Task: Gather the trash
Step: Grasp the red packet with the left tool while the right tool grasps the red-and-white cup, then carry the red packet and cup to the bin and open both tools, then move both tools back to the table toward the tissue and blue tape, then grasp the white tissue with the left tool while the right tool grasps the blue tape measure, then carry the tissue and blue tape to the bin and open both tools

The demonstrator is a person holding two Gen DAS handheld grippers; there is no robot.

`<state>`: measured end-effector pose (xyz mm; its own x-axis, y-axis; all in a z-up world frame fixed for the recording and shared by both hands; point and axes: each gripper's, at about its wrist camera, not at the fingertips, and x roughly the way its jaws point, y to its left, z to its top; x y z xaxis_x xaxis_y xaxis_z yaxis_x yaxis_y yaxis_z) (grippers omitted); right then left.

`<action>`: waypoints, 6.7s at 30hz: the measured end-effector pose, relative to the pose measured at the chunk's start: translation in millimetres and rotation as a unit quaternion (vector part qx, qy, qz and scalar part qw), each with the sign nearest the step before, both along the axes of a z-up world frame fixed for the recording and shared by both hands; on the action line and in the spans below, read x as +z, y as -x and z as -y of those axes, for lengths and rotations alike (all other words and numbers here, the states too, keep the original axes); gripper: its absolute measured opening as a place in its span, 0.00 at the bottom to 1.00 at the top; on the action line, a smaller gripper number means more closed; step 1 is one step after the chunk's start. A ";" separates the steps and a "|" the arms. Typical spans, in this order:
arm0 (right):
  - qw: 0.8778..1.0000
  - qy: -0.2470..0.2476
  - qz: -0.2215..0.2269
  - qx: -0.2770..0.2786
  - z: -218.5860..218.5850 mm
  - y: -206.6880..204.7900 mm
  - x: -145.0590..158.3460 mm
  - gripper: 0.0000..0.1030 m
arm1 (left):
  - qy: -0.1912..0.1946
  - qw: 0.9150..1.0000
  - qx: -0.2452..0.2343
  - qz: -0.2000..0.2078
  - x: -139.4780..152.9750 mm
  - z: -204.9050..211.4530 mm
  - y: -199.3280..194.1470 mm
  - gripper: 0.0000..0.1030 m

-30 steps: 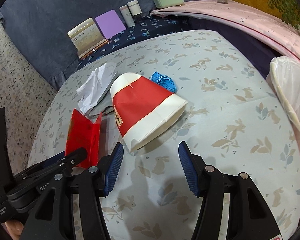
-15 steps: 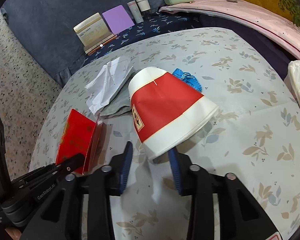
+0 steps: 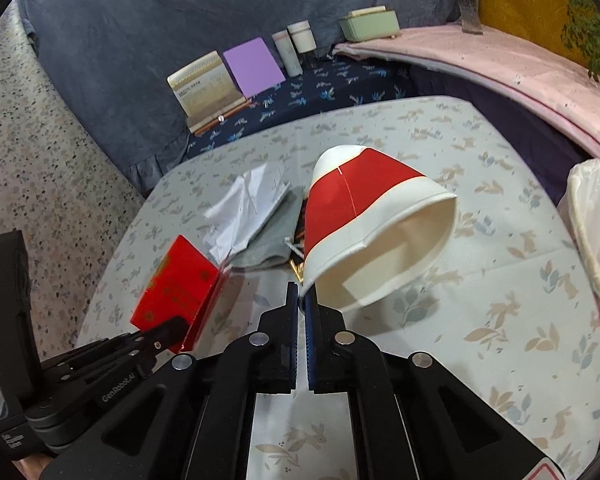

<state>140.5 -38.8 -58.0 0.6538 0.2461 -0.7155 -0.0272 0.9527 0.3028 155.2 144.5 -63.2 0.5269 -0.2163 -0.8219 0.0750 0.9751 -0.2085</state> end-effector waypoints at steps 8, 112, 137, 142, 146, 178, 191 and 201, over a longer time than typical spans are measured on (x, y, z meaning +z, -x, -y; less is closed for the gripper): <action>0.999 -0.007 0.043 -0.027 32.5 14.5 38.5 0.04 | 0.001 0.999 -0.032 0.024 26.2 37.2 0.6 0.04; 0.994 0.036 0.034 -0.093 108.9 10.6 43.6 0.39 | 0.021 0.996 -0.038 0.078 50.5 87.9 -48.2 0.66; 0.997 0.064 -0.041 -0.034 27.2 -88.3 -31.4 0.44 | -0.018 0.999 -0.018 0.042 -3.1 6.6 -113.4 0.76; 0.996 0.066 -0.053 -0.035 26.7 -101.6 -44.1 0.44 | 0.004 0.999 -0.031 0.026 -10.7 9.7 -125.2 0.59; 0.995 0.069 -0.059 -0.034 26.1 -106.2 -51.8 0.44 | 0.012 0.999 -0.042 0.021 -14.8 13.7 -128.0 0.40; 0.992 0.044 0.077 -0.090 108.4 -22.6 71.9 0.19 | 0.070 0.984 -0.112 0.124 116.6 117.7 -63.0 0.19; 0.978 0.039 0.094 -0.183 211.0 43.9 84.2 0.19 | 0.079 0.967 -0.210 0.119 122.3 237.2 -18.5 0.19; 0.967 0.027 0.085 -0.240 270.3 76.2 71.8 0.19 | 0.067 0.956 -0.265 0.104 113.9 307.0 7.8 0.19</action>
<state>64.3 -309.1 13.7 0.7925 -0.1497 -0.5913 0.3777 0.8817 0.2829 147.4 -162.5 50.8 0.4631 -0.5948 -0.6571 0.6053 0.7538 -0.2558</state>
